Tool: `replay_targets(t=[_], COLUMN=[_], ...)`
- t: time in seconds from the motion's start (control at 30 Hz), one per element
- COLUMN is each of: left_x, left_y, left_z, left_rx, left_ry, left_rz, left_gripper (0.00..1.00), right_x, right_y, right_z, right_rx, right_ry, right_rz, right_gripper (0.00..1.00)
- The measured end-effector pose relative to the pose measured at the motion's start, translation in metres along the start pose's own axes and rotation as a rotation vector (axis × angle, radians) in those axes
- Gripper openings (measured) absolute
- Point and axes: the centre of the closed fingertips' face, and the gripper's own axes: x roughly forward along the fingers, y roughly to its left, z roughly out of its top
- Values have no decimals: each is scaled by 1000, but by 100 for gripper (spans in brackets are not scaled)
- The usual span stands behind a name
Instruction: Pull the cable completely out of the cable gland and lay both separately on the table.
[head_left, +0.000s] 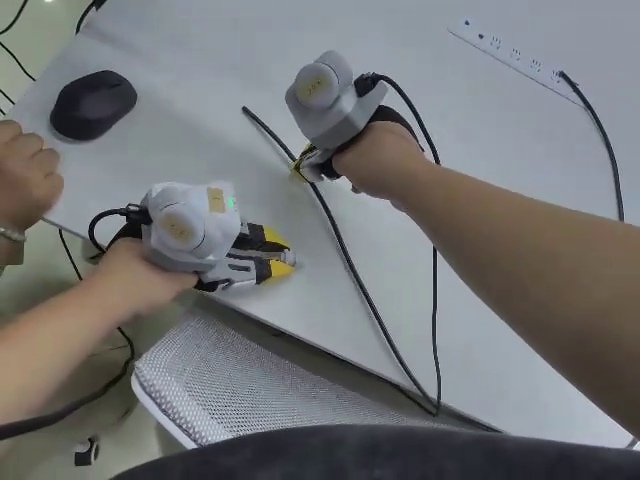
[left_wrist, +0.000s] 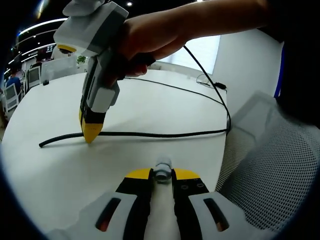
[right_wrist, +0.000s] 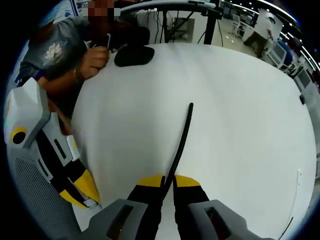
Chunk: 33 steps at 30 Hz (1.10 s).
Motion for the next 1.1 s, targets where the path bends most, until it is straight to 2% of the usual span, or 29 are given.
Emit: replay_targets(t=[0.3, 0.53, 0.8, 0.93, 0.97, 1.03, 1.1], left_x=[-3, -3, -10, -18, -19, -23, -27], left_y=[2, 0, 2, -2, -5, -6, -8], left_z=[3, 4, 9, 15, 21, 25, 29], left_rx=[-13, -12, -37, -65, -78, -75, -77], left_ry=[-2, 5, 1, 0, -30, -30, -29], left_rz=[5, 8, 29, 32, 26, 37, 42], left_gripper=[21, 24, 31, 37, 41, 42, 44], right_x=[-4, -21, -59, -86, -94, -107, -124], right_y=[-3, -3, 0, 4, 4, 7, 4], right_z=[6, 5, 6, 5, 3, 0, -4], right_rx=[7, 8, 53, 80, 84, 100, 135], right_ry=[-27, -60, -159, -227, -242, -271, -316], right_rz=[-16, -46, -79, -103, -115, -118, -155], right_gripper=[8, 17, 23, 27, 28, 29, 30])
